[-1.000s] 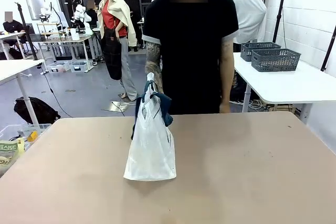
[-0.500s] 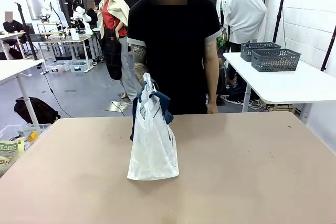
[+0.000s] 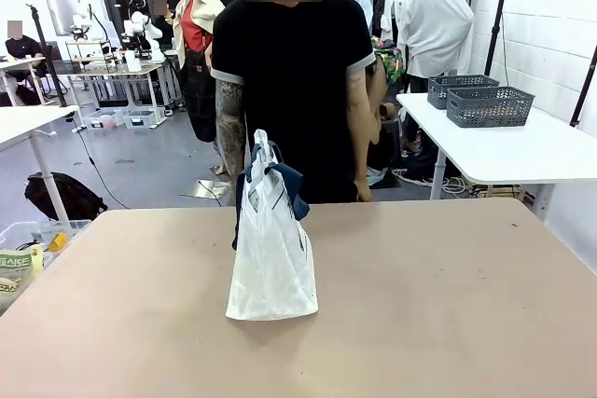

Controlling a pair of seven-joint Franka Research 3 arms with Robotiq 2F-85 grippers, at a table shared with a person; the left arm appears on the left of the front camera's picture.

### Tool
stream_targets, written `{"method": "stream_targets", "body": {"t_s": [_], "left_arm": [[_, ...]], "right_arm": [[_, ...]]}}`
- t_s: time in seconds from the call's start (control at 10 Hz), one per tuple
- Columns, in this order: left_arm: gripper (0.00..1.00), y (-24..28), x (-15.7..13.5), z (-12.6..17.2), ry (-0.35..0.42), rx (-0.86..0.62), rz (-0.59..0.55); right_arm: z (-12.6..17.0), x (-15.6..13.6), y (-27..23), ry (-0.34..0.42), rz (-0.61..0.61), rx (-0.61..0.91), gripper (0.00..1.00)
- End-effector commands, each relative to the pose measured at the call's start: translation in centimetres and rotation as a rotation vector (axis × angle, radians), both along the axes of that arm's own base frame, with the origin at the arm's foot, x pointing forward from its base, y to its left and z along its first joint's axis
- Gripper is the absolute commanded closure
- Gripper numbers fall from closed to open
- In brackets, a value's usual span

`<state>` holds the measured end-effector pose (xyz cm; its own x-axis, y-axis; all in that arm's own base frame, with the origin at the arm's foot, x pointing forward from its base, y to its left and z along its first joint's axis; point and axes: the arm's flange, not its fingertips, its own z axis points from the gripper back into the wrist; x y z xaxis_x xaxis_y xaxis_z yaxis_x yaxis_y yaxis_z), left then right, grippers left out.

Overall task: Transfer purchased items from the store into the shopping bag.
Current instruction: Open the Reusable shopping bag in the center of the table.

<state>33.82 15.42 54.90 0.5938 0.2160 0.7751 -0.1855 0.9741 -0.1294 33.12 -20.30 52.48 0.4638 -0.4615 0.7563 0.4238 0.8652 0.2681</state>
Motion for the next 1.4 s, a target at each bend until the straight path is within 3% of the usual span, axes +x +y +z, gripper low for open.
{"method": "stream_targets", "body": {"t_s": [0.0, 1.3], "left_arm": [[0.0, -0.04, -0.14, 0.08, 0.004, -0.015, 0.013], [0.0, -0.04, -0.14, 0.08, 0.004, -0.015, 0.013]], "right_arm": [[-0.02, -0.06, 0.03, 0.005, -0.005, 0.006, 0.0], [-0.02, -0.06, 0.03, 0.005, -0.005, 0.006, 0.0]]}}
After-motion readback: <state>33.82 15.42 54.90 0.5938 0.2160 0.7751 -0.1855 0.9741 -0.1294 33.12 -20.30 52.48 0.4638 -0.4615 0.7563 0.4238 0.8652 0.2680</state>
